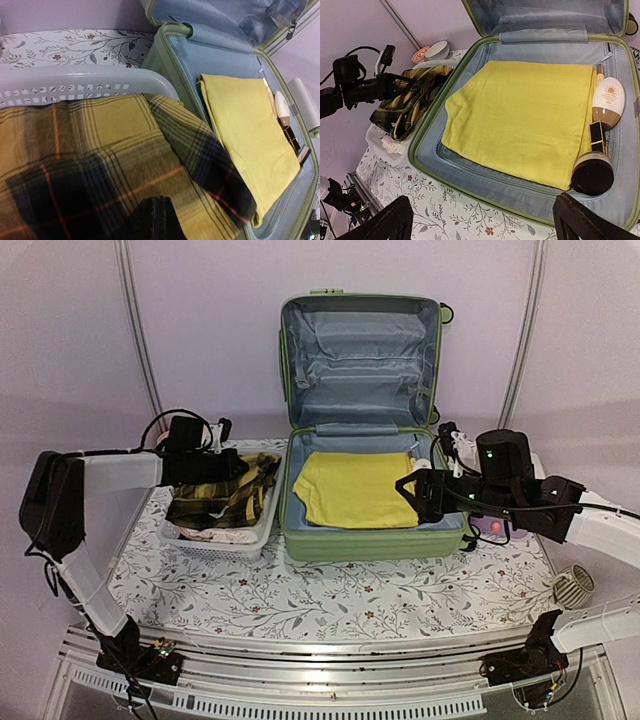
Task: Open, take out, and arrange the luggage
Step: Adjust the clothes in the bin.
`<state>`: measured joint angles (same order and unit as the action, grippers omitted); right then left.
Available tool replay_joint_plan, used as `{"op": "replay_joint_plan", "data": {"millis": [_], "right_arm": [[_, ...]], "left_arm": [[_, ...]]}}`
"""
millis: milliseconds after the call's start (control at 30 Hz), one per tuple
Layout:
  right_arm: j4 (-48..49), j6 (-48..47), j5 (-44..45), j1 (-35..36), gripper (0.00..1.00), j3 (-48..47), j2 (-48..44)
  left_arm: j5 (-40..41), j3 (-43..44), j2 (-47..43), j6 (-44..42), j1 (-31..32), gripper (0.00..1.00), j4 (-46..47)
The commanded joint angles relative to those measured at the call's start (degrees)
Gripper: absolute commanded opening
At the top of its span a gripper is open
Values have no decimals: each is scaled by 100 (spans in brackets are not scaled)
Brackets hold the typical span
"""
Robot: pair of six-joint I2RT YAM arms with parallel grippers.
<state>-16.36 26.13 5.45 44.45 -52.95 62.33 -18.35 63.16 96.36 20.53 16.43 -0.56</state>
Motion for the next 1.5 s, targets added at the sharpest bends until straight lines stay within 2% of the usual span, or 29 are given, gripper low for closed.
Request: {"op": "replay_joint_plan", "data": {"millis": [0, 133, 300, 800, 1100, 1267, 1300, 1433, 1467], "right_arm": [[-44, 4, -18, -37, 100, -62, -14], [15, 128, 8, -37, 100, 193, -97], [7, 225, -40, -41, 100, 386, -163], [64, 287, 5, -41, 100, 460, -251], [-236, 260, 21, -59, 100, 185, 149], [-236, 279, -35, -71, 100, 149, 229], [-236, 264, -29, -81, 100, 133, 247], [-273, 177, -14, -117, 100, 22, 413], [-298, 162, -10, -126, 100, -20, 465]], "left_arm": [[77, 442, 735, -21, 130, 0, 81], [20, -66, 1087, 214, 141, 0, 451], [-206, -442, 1058, 276, 195, 0, 791], [385, -461, -1543, -305, 423, 0, -610], [797, -719, -2684, -560, 419, 0, -1211], [1359, -1085, -3185, -708, 360, 25, -1213], [1407, -1146, -3241, -700, 349, 36, -1204], [1495, -1380, -3362, -444, 194, 93, -1120], [1497, -1436, -3380, -311, 103, 98, -1098]]}}
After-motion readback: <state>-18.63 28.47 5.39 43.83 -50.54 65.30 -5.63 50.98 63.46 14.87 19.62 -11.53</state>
